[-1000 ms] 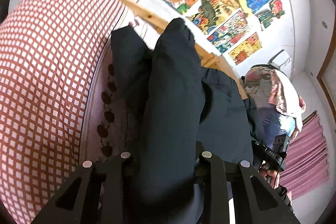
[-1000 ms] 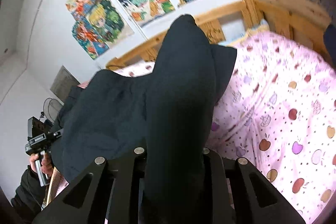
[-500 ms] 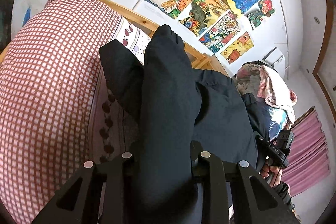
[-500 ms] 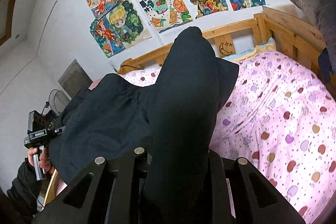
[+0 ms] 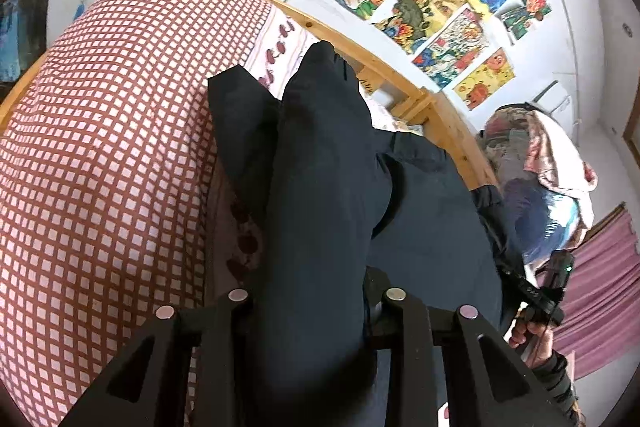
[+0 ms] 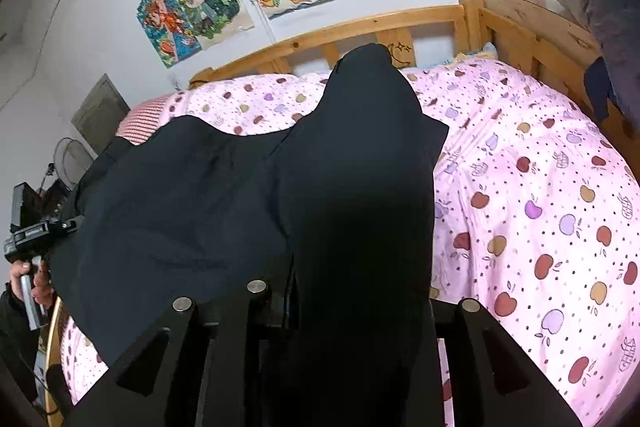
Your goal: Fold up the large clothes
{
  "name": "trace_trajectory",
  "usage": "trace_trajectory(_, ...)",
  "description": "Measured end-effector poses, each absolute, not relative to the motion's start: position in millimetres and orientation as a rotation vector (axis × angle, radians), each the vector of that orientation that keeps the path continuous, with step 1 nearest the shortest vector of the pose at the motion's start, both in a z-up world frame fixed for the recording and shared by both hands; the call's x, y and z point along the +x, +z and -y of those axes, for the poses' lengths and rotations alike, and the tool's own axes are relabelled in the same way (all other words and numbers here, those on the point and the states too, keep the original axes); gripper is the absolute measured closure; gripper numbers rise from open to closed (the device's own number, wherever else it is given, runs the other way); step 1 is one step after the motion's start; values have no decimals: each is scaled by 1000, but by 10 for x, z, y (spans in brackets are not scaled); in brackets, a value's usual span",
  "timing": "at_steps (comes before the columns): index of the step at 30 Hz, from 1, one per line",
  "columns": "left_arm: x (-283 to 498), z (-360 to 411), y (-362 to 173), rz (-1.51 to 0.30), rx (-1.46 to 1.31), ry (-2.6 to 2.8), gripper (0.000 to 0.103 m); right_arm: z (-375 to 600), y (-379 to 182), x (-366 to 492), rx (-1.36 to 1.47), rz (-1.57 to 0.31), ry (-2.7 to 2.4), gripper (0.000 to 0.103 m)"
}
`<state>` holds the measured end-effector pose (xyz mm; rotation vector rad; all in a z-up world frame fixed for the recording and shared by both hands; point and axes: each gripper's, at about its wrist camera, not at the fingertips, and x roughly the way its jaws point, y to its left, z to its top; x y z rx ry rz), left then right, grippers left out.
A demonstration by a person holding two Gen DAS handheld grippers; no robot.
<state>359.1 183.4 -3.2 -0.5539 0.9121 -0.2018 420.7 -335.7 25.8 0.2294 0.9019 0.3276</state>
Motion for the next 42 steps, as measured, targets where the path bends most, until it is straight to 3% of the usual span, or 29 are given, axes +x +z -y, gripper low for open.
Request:
trace_trajectory(4, 3609, -1789, -55, -930, -526, -149, 61, 3304, 170, 4197, 189, -932, 297, 71)
trace_trajectory(7, 3617, -1762, -60, -937, -504, -120, 55, 3313, 132, 4192, 178, -961, 275, 58)
trace_trajectory(11, 3620, -1728, -27, -944, -443, -46, 34, 3321, 115, 4176, 158, -983, 208, 34)
trace_trajectory(15, 3588, -1685, 43, -933, -372, 15, 16, 3339, 179, 4147, 149, -964, 164, 25)
trace_trajectory(20, 3513, -1629, 165, -886, -323, 66, 4, 3330, 293, 4070, 126, -922, 126, 11)
trace_trajectory(23, 3467, -1632, 229, -861, -320, 88, 0, 3341, 385, 4005, 123, -882, 111, 9)
trace_trajectory(42, 2898, -1097, 752, -721, -163, 75, 0, 3178, 889, 3318, 111, -690, 157, 8)
